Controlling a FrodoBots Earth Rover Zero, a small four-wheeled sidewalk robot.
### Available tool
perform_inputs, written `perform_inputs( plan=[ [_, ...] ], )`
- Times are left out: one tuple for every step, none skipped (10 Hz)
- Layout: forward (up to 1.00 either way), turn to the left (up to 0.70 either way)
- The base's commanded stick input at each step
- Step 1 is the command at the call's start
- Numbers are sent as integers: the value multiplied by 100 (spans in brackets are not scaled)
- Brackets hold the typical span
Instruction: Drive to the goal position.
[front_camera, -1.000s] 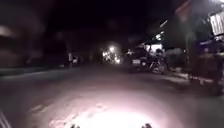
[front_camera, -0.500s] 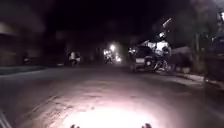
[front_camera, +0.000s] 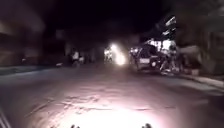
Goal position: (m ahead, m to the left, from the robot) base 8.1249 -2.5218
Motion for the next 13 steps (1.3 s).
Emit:
perform_inputs(
  plan=[
    [85,0],
    [85,0],
    [85,0],
    [85,0],
    [85,0],
    [85,0],
    [85,0],
    [85,0],
    [85,0],
    [85,0],
    [85,0],
    [85,0],
    [85,0]
  ],
)
